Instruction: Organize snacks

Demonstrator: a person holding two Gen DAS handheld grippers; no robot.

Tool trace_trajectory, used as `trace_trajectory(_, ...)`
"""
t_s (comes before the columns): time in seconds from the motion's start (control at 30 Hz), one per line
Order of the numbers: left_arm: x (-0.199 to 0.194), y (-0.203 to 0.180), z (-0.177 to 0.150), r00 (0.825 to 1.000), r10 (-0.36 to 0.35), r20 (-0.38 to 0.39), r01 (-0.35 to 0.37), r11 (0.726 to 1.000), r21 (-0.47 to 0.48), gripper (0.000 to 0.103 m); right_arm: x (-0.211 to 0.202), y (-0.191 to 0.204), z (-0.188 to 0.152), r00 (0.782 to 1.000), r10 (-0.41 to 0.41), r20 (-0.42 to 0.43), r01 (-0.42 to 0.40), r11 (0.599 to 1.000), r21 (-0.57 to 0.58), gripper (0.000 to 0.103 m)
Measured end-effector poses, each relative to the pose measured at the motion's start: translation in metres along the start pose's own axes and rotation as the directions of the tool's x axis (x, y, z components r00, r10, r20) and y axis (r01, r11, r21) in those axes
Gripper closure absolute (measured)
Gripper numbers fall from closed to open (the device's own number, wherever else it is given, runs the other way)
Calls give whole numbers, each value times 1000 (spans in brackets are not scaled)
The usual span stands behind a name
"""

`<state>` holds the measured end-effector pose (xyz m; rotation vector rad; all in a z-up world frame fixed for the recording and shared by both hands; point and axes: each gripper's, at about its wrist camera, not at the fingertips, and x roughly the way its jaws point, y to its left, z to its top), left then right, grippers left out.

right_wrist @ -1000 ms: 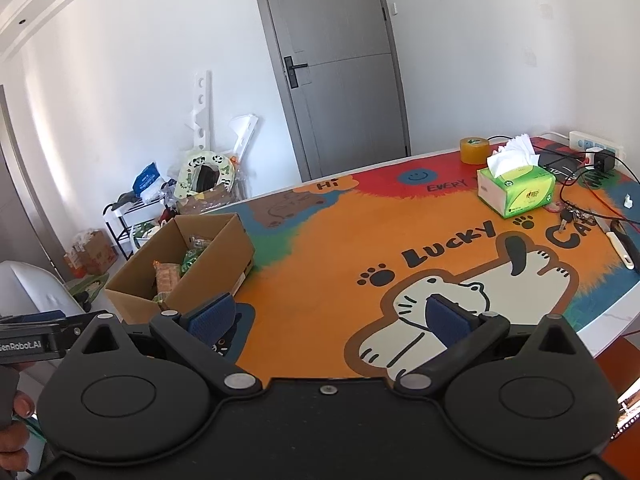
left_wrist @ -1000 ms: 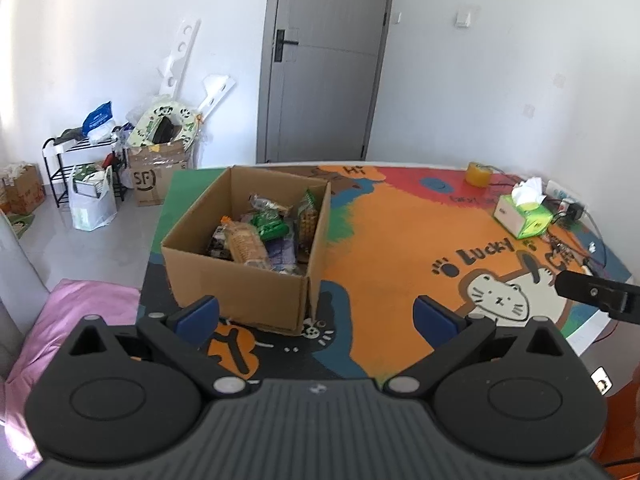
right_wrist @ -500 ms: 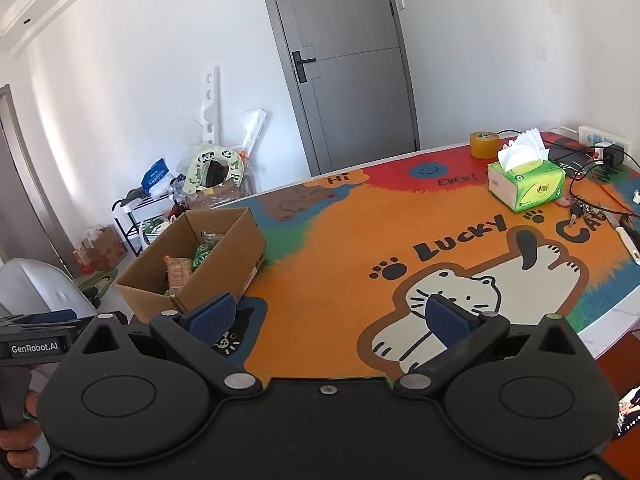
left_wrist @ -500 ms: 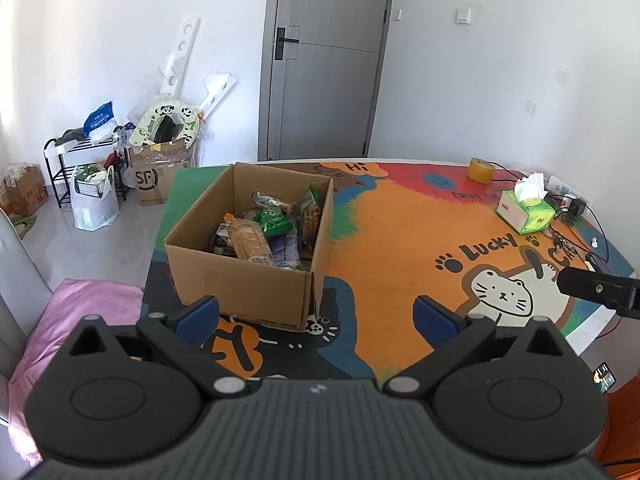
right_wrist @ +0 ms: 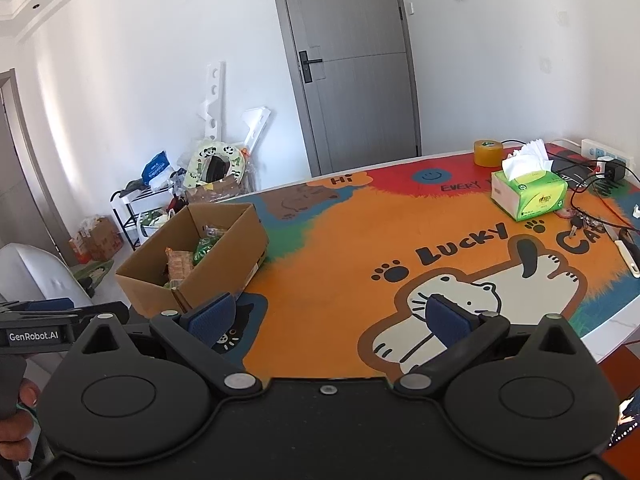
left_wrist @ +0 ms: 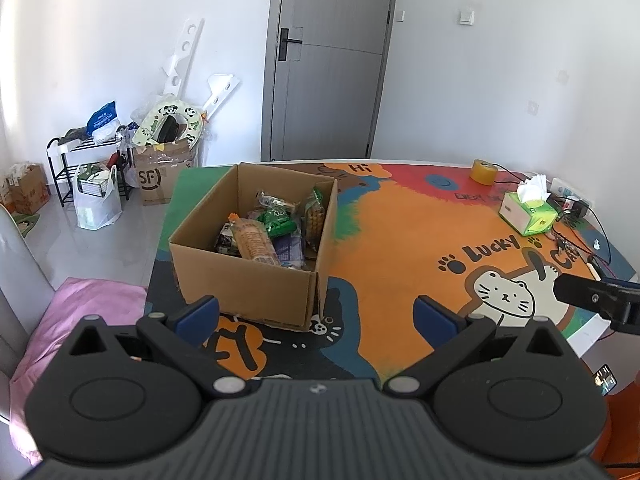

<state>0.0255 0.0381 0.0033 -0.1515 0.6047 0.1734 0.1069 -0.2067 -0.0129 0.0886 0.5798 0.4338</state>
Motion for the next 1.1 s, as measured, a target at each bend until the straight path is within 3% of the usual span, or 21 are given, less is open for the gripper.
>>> trace_trajectory(1.1,-3,-5,-1,1000,-17,1,17,1000,14,1,0,3,-2,1000,5,-2,-5,1000,-6,0)
